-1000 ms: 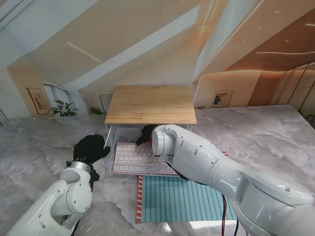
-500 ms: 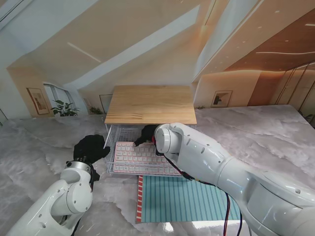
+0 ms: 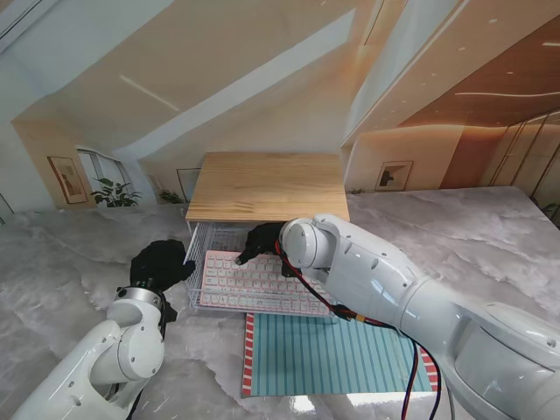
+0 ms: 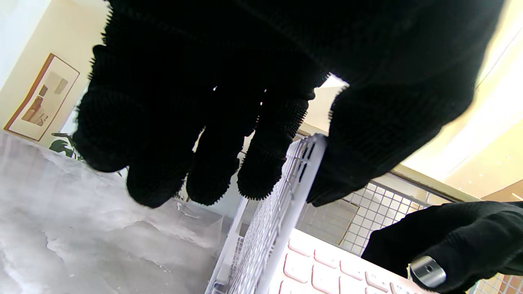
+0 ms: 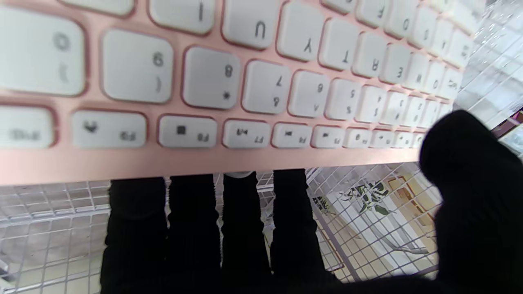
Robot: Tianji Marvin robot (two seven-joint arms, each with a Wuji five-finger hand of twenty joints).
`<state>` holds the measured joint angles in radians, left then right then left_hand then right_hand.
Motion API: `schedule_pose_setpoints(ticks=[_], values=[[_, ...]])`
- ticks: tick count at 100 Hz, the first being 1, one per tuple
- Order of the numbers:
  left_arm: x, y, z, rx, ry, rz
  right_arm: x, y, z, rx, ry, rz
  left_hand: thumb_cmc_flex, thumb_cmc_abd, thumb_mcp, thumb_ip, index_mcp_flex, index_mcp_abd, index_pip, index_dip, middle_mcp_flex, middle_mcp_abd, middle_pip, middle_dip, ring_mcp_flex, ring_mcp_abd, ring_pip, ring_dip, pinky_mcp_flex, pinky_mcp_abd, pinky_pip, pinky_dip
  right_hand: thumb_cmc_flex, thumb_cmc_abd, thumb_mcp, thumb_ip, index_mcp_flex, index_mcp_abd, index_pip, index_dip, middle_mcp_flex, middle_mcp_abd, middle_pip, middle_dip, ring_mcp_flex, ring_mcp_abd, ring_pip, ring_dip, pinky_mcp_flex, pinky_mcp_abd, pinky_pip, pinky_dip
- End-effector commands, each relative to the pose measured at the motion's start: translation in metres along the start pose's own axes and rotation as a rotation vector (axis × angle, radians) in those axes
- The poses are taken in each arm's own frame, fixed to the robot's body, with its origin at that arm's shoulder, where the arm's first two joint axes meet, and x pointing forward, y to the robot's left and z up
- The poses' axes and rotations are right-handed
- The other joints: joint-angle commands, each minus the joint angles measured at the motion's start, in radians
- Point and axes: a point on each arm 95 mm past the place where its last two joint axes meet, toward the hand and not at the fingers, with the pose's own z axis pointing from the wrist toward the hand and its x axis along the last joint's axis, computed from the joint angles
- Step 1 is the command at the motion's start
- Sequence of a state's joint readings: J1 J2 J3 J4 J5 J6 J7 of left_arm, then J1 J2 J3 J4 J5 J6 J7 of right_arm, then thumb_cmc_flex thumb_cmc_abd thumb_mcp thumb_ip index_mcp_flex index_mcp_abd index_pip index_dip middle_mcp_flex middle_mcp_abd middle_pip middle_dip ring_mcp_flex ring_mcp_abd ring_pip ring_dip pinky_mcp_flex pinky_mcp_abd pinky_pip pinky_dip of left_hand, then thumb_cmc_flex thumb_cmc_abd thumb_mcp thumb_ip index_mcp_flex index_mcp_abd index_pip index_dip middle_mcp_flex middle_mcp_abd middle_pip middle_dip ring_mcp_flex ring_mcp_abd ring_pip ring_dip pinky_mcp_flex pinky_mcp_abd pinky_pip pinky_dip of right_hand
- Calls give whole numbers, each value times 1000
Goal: Unroll the mouse pad and set up the keyboard and mouse from the tabletop organizer
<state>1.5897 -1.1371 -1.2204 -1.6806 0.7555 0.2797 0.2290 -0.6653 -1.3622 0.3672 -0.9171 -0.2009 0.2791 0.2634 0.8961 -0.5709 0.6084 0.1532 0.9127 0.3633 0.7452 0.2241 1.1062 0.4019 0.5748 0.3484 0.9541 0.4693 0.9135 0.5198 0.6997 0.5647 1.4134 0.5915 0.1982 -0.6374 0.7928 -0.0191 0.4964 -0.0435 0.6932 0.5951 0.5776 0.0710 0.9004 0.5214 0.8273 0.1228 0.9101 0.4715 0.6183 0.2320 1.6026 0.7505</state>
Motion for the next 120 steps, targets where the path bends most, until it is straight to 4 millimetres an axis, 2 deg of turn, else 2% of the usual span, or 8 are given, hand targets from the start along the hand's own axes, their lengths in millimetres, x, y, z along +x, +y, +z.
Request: schedule_pose_setpoints(ticks=[1, 33, 74, 78, 85, 90, 111, 120], values=[[3, 2, -1, -14, 3, -11, 5, -7, -1, 36, 28, -11, 64, -28, 34, -8, 12, 22, 17, -14, 28, 13, 12, 14, 35, 45, 26, 3, 27, -14, 41, -9, 26, -34, 1, -8, -45, -43, -5, 10, -42, -25, 1, 18, -18, -59, 23, 15, 15, -19, -52, -16], [4, 2, -1, -14, 3, -14, 5, -4, -8, 97, 57, -67, 64, -28, 35, -8, 13, 22, 19, -13, 30, 15, 13, 14, 35, 46, 27, 3, 28, -15, 42, -9, 193, -56, -99, -4, -119, -149, -26, 8, -161, -60, 18, 39, -80, -100, 50, 52, -44, -66, -80, 56], [5, 3, -1, -17, 4, -17, 5, -2, -12, 142, 66, -107, 64, -28, 35, -9, 14, 21, 20, -12, 31, 15, 14, 14, 39, 45, 28, 2, 31, -15, 44, -10, 399, -112, -127, -24, -137, -198, 104, 90, -203, -96, 157, 160, -122, -209, 283, 173, -16, -187, 13, 140], [5, 3, -1, -18, 4, -17, 6, -2, -12, 145, 67, -106, 64, -29, 35, -9, 13, 21, 20, -12, 32, 15, 14, 14, 40, 45, 29, 3, 33, -16, 44, -10, 407, -131, -86, -29, -125, -202, 128, 111, -193, -99, 169, 174, -115, -214, 299, 179, -6, -196, 27, 142], [5, 3, -1, -19, 4, -17, 6, -2, -12, 151, 70, -106, 64, -29, 36, -9, 14, 24, 21, -12, 33, 15, 15, 14, 42, 45, 30, 3, 36, -15, 46, -11, 359, -234, 152, -67, -98, -205, 170, 151, -165, -101, 188, 199, -97, -227, 332, 191, 20, -219, 57, 141], [6, 3, -1, -19, 4, -17, 6, -2, -12, 151, 73, -105, 64, -28, 36, -9, 14, 24, 21, -12, 33, 15, 15, 14, 42, 46, 30, 2, 36, -15, 46, -11, 358, -263, 224, -82, -71, -208, 201, 172, -130, -105, 202, 210, -72, -234, 356, 197, 45, -229, 82, 142], [6, 4, -1, -22, 5, -19, 5, -1, -11, 137, 85, -97, 64, -30, 38, -8, 15, 25, 23, -12, 35, 15, 17, 15, 44, 46, 31, 2, 40, -14, 47, -12, 422, -267, 284, -86, 63, -209, 326, 265, 61, -132, 249, 255, 95, -273, 478, 202, 225, -290, 216, 102], [6, 4, -1, -22, 5, -19, 4, -1, -10, 132, 89, -90, 63, -29, 37, -9, 15, 25, 24, -12, 34, 14, 17, 15, 45, 47, 31, 2, 39, -13, 47, -12, 472, -280, 284, -161, 108, -220, 389, 249, 131, -135, 272, 270, 164, -293, 531, 189, 305, -315, 273, 61]])
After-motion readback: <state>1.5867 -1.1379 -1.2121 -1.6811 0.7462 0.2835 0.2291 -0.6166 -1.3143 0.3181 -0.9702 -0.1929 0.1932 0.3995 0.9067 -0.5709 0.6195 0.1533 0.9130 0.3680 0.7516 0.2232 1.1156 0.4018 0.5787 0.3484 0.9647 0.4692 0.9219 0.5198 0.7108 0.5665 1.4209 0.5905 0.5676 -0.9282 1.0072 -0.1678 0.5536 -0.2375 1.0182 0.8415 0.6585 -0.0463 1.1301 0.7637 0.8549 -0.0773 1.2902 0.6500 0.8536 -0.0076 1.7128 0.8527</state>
